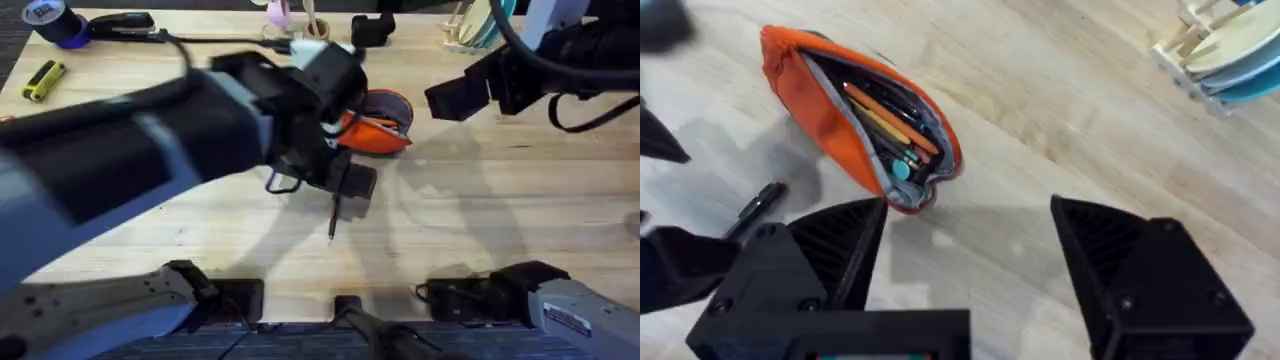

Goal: Unzip the bag, pick up the pens from the table one at a time and place them inside, then zip the bag closed.

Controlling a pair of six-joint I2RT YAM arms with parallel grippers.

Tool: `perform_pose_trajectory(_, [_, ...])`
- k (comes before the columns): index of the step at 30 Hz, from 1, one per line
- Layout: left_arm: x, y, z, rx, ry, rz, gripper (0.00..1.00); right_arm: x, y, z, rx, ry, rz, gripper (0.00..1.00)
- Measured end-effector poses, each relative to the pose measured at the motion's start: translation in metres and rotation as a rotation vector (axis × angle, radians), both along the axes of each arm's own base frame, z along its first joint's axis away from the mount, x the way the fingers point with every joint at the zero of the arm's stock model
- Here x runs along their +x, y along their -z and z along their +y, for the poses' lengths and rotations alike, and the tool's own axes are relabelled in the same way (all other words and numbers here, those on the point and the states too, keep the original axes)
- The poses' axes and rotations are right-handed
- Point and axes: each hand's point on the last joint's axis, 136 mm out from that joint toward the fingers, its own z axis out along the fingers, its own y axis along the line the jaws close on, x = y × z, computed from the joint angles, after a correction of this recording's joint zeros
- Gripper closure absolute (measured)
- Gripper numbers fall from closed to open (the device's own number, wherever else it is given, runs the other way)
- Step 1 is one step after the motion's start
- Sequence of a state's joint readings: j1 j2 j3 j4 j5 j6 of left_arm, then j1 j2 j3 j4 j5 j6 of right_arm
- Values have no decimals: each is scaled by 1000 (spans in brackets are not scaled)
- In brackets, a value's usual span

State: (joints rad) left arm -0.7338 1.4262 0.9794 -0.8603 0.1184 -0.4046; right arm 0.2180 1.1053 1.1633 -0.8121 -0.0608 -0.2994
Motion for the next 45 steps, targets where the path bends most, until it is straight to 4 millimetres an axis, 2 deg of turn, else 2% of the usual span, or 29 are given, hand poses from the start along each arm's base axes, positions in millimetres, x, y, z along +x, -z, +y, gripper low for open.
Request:
perform_pose_trajectory(5, [-12, 35, -3, 88, 18, 96, 6, -2, 2, 0, -2, 0, 10, 4])
perform_pose_trajectory(8, [-11, 49, 0, 134, -29, 126, 6, -2, 2, 0, -2, 0, 11, 4])
perform_pose_trajectory(13, [-8, 49, -2, 151, -72, 91, 6, -2, 2, 0, -3, 0, 11, 3])
perform_pose_trajectory(21, [-11, 51, -15, 212, 4, -19, 5, -2, 2, 0, -3, 0, 12, 3])
perform_pose_trajectory(29, [-12, 51, -19, 210, 16, -37, 10, -2, 2, 0, -3, 0, 11, 5])
perform_pose_trajectory(33, [-12, 51, -20, 205, 18, -37, 140, -2, 2, 0, -3, 0, 12, 5])
perform_pose_trajectory(36, [-12, 51, -20, 203, 18, -35, 325, -2, 2, 0, -3, 0, 12, 4])
perform_pose_trajectory(39, [-12, 51, -20, 203, 18, -34, 555, -2, 2, 0, -3, 0, 11, 4])
perform_pose_trajectory(45, [-12, 51, -20, 205, 20, -35, 920, -2, 2, 0, -3, 0, 12, 5])
